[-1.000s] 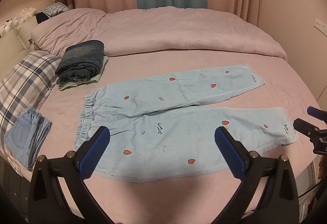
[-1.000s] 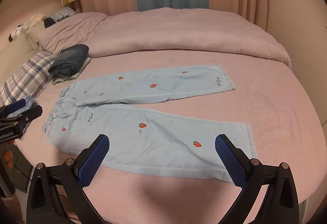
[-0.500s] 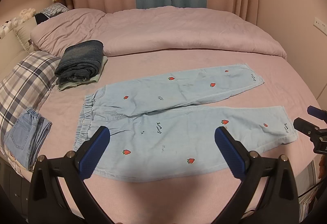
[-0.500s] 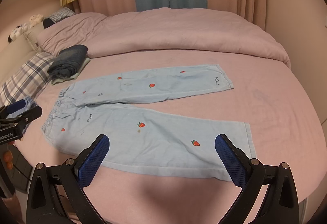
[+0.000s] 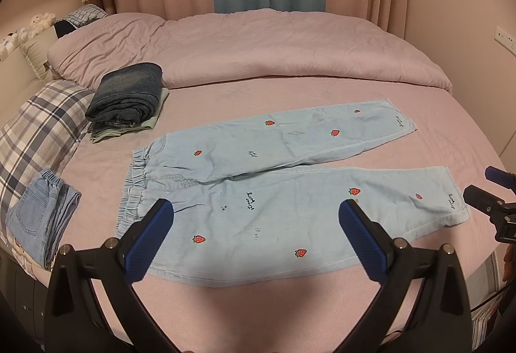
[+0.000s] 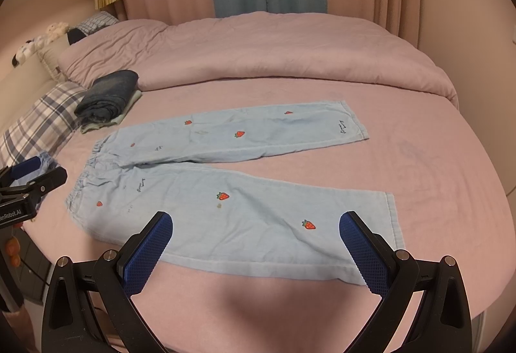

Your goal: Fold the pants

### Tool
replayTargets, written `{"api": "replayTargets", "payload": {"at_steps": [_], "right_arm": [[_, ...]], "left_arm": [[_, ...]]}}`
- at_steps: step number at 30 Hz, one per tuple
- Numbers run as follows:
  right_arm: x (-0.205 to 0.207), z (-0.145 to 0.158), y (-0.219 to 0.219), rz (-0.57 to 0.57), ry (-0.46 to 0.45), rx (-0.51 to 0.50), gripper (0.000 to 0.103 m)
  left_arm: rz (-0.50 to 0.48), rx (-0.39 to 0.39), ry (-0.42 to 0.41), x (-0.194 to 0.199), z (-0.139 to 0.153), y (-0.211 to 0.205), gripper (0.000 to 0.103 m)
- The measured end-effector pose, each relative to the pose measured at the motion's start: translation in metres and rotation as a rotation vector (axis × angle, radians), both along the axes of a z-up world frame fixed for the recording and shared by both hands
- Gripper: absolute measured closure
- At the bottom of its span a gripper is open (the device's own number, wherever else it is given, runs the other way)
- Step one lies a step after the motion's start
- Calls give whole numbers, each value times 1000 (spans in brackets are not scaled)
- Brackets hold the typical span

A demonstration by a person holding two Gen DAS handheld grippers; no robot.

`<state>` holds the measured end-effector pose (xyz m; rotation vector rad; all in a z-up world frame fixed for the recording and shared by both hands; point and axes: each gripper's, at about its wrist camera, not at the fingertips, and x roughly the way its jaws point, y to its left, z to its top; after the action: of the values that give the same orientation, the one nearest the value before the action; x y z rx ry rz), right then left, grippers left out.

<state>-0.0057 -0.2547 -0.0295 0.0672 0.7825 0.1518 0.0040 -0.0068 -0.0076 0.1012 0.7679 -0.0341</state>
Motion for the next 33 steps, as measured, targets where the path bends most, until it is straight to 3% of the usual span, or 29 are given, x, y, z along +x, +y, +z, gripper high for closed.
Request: {"api": "replayTargets", "payload": {"at_steps": [12,15,20,24,25,27,29,33], "right_arm": [[-2,-1,-1,1,-5,9,0],[-2,-4,0,5,-2,8,0],[4,-19,13,73,16,47,0],[6,-39,50,224,19,43,0],[5,-43,61,260,19,27,0],[3,-50,85,332,12,-16,0],[1,-60,111,411,5,-72,0],[-5,-81,154,591,-11,-155,0]], "left_arm": [[3,-35,3,-1,0,-2,1],[1,-86,19,0,-4,3,0],[71,-291,105,15,-35,43,1],[256,-438,195,16,-77,101,1],[295,-456,208,15,-87,116,1],[380,-567,251,10,-106,143,1],[436,-610,291,3,-118,161,1],[527,-730,299,-4,-144,188,2]]}}
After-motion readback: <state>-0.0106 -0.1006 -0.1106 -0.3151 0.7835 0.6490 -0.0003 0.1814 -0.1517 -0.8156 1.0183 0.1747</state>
